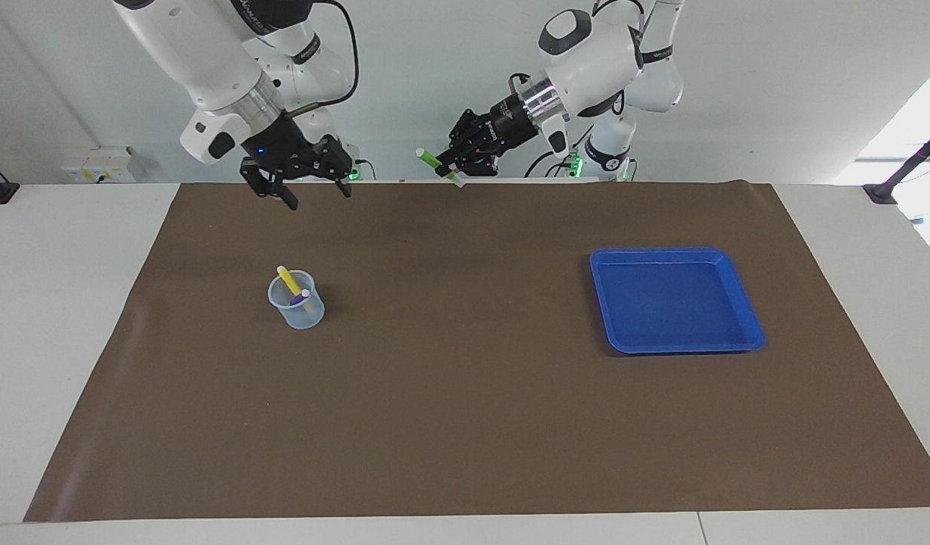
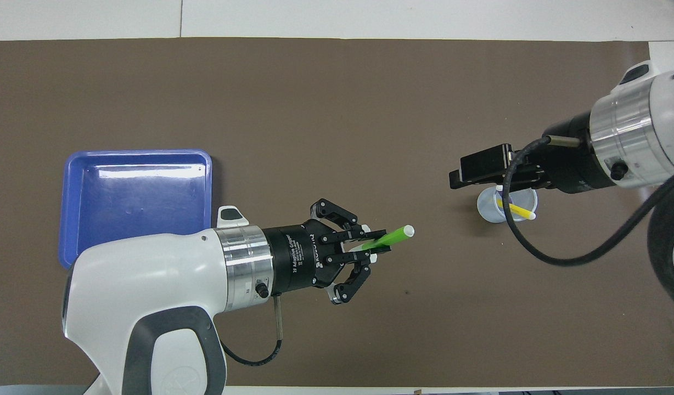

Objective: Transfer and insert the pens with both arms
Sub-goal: 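Close the right gripper on the green pen and open the left gripper, then carry the green pen to the cup with the right gripper while the left gripper returns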

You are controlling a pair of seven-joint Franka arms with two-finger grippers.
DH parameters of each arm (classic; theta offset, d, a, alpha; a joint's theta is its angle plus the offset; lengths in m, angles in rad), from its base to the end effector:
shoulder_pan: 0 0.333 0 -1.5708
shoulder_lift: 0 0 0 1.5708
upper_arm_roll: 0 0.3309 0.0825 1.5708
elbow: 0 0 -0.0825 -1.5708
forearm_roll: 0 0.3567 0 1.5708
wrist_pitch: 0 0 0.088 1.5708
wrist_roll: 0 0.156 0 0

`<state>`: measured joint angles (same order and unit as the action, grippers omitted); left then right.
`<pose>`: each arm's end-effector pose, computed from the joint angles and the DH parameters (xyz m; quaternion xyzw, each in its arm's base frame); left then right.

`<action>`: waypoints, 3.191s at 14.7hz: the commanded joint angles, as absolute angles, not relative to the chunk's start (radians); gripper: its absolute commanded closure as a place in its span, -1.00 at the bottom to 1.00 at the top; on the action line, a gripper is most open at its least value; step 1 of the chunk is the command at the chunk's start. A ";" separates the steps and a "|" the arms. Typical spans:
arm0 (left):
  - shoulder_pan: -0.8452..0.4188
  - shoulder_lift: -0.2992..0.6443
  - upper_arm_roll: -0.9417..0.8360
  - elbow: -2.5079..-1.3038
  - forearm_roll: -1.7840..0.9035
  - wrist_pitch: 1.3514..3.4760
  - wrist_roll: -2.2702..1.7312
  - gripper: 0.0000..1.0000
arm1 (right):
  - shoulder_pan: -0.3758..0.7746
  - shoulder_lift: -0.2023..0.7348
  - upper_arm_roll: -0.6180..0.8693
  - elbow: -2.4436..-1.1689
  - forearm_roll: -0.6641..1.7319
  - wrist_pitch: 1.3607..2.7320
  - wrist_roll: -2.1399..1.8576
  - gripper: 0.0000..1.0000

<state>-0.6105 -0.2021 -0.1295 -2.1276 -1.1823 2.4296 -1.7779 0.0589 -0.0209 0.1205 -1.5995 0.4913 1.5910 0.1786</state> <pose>0.3724 -0.3901 0.5519 0.5461 0.6764 -0.3605 0.3380 0.5015 0.1656 0.6083 -0.9703 0.0030 0.0372 0.2391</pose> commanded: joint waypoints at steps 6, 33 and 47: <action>-0.614 -0.244 -0.117 -2.175 -1.259 2.442 -1.750 1.00 | 0.048 -0.054 0.267 -1.653 0.575 1.684 0.288 -1.00; -0.614 -0.252 -0.115 -2.187 -1.282 2.467 -1.750 1.00 | 0.048 -0.068 0.307 -1.663 0.496 1.620 0.298 1.00; -0.510 -0.265 -0.109 -2.230 -1.266 2.456 -1.758 -1.00 | 0.037 -0.187 0.169 -1.968 0.134 1.885 -0.088 1.00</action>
